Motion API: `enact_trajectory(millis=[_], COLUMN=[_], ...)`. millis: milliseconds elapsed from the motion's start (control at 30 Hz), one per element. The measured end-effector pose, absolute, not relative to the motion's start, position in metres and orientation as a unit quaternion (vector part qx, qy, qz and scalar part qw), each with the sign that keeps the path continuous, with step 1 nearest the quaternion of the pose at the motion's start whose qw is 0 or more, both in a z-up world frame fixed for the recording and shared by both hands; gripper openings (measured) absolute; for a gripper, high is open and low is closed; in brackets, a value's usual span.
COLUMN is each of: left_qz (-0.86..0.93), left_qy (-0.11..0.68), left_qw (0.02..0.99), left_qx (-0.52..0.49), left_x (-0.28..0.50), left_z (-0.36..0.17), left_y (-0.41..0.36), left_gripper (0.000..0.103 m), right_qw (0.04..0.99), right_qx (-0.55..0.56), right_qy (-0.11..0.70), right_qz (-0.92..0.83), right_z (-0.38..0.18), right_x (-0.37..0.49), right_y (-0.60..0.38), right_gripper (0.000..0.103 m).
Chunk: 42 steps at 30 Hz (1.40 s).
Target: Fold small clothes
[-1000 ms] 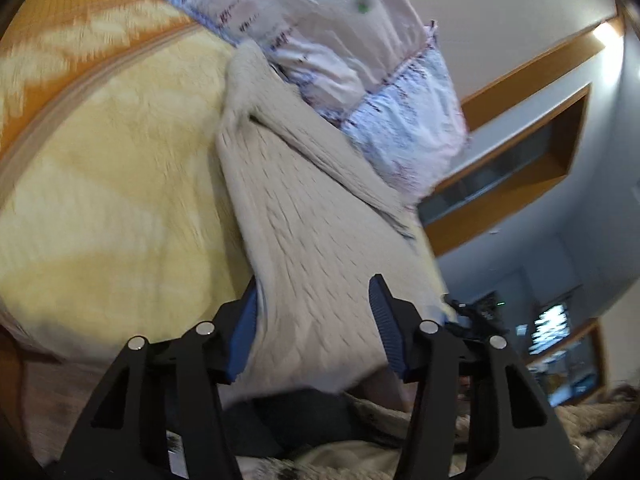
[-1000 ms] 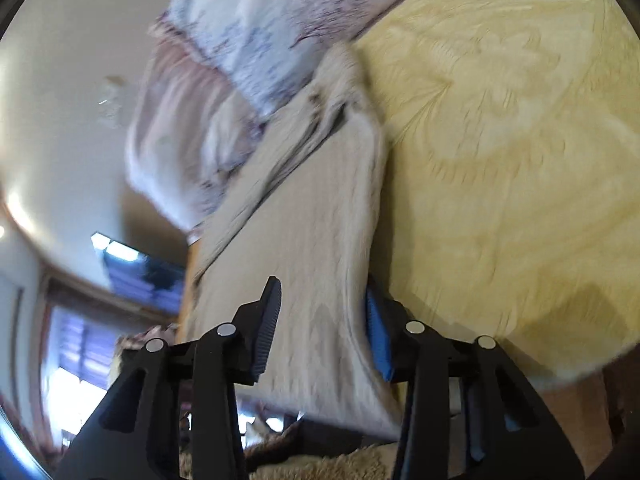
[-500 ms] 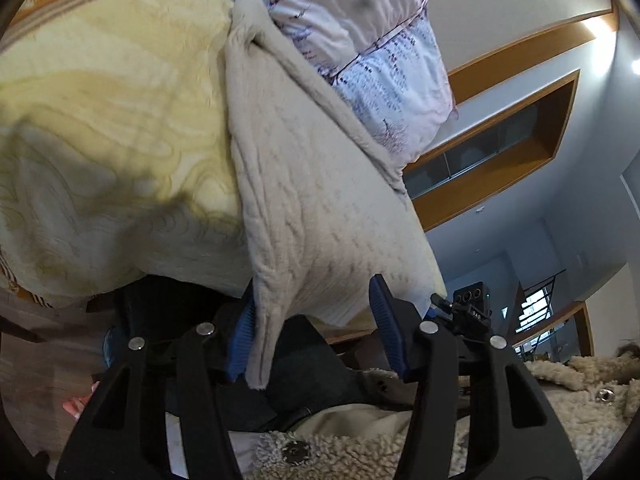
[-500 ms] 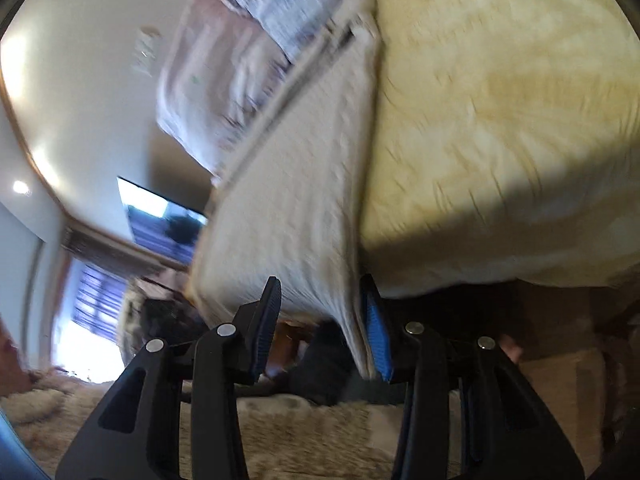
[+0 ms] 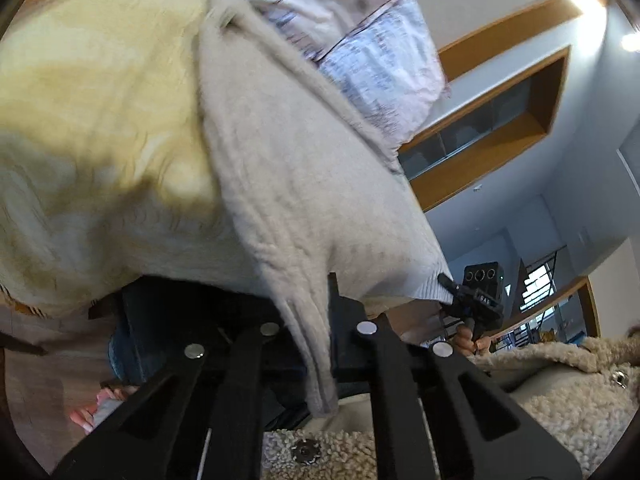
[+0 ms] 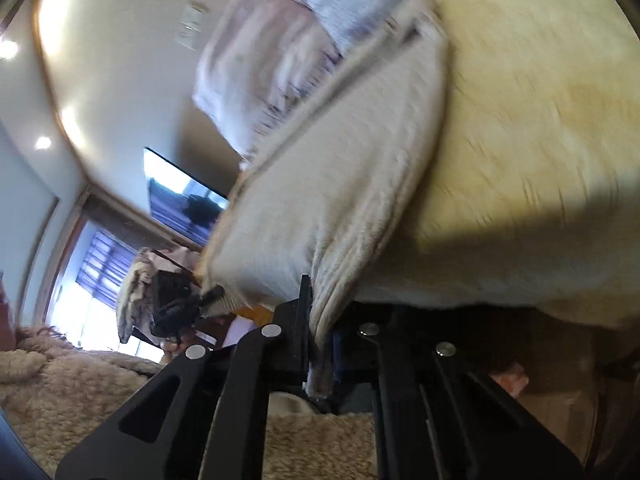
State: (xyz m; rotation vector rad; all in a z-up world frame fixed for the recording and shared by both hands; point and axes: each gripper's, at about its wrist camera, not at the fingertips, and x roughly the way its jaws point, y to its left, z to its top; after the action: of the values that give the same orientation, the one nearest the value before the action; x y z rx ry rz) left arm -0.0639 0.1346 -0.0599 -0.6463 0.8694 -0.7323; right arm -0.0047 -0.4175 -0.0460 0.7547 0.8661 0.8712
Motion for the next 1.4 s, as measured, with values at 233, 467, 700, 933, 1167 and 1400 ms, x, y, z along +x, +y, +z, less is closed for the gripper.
enact_trajectory(millis=[233,467,700,933,1167,1400], left_qz=[-0.346,-0.283,-0.221,-0.199,-0.181,-0.155], left_qy=[0.334,0.305,0.293,0.289,0.279,0.326], left_qw=[0.832,0.875,0.903,0.915,0.923,0.907], left_qx=[-0.276,-0.248,-0.221,-0.198,-0.196,-0.217], left_x=[-0.052,0.002,0.059,0.102,0.147,0.199], left_z=[0.0,0.057,0.089,0.109,0.116,0.076], left_y=[0.153,0.156,0.146,0.135,0.129,0.128], left_gripper=[0.006,0.006,0.006,0.006,0.006,0.006], right_qw=[0.821,0.893,0.932,0.945,0.949,0.931], right_qx=[0.313,0.259,0.214,0.195,0.188,0.204], right_qy=[0.317,0.257,0.22,0.206,0.202,0.271], right_qz=[0.357,0.263,0.191,0.165,0.153,0.134], right_z=[0.018,0.068,0.086,0.093,0.099,0.058], right_x=[0.013,0.047,0.086,0.114,0.152,0.207], right_y=[-0.41,-0.398,-0.388,-0.379,-0.371,-0.362], right_gripper=[0.008,0.008,0.007,0.007,0.007,0.007])
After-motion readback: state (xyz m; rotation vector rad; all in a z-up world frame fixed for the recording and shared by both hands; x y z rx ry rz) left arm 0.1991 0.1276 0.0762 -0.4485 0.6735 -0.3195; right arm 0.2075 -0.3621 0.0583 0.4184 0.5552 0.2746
